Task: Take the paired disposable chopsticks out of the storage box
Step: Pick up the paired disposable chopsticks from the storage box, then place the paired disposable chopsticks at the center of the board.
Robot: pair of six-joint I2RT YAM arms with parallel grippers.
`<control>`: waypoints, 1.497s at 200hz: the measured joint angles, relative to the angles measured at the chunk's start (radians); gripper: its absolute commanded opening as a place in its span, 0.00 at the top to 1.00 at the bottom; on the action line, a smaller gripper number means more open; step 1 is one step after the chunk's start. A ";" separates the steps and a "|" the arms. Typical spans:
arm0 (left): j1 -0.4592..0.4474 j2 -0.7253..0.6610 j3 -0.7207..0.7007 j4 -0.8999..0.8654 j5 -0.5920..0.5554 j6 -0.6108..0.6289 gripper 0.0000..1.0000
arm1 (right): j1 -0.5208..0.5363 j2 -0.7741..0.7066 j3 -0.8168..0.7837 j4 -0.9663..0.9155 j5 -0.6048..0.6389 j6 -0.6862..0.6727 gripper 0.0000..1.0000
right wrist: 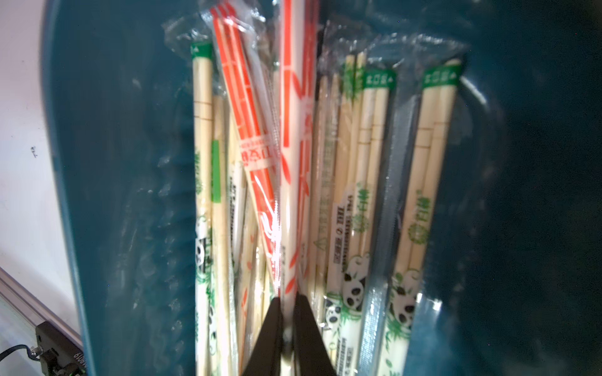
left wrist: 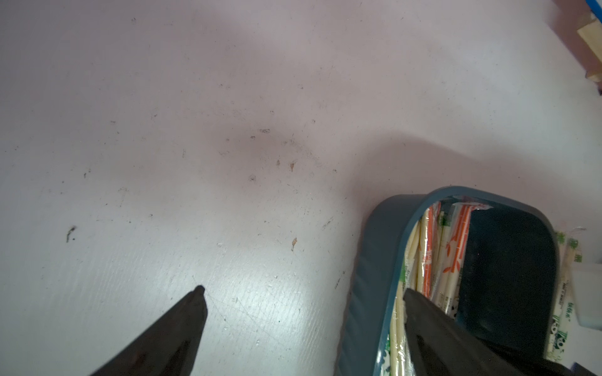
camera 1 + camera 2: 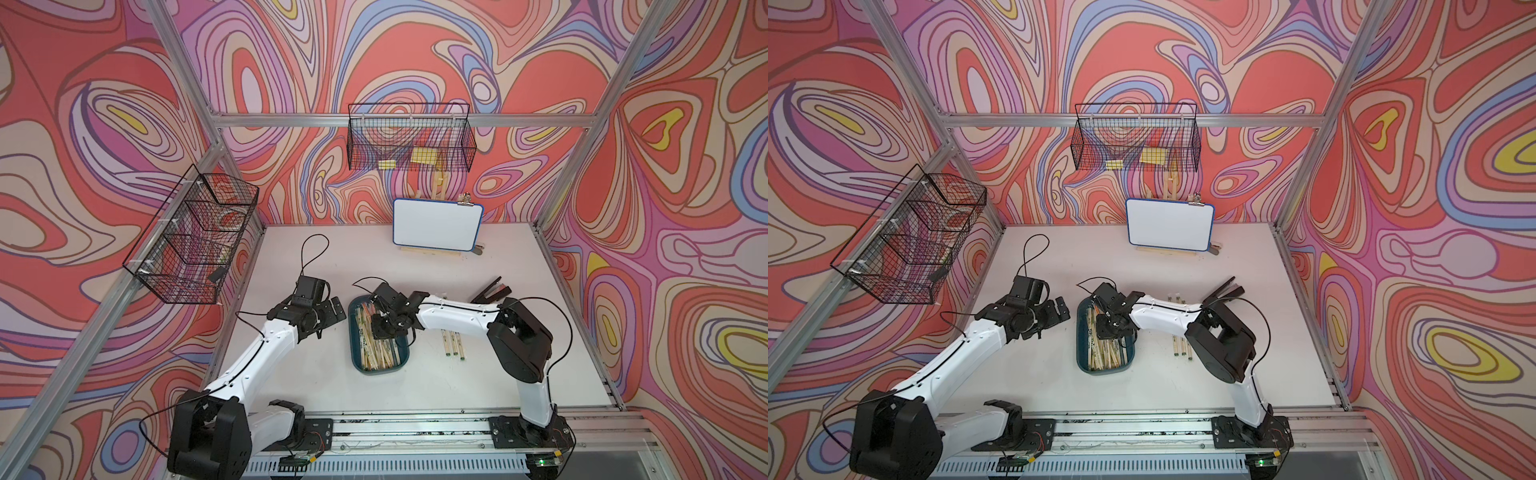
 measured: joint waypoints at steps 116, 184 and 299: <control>0.000 0.001 0.001 0.000 0.001 0.007 0.00 | -0.049 -0.129 0.022 -0.067 0.072 -0.036 0.97; 0.000 0.001 0.001 0.000 0.019 0.008 0.00 | -0.219 -0.304 -0.090 -0.082 0.119 -0.079 0.96; 0.000 0.001 0.001 0.000 0.027 0.008 0.00 | -0.277 -0.222 -0.238 -0.100 0.149 -0.148 0.96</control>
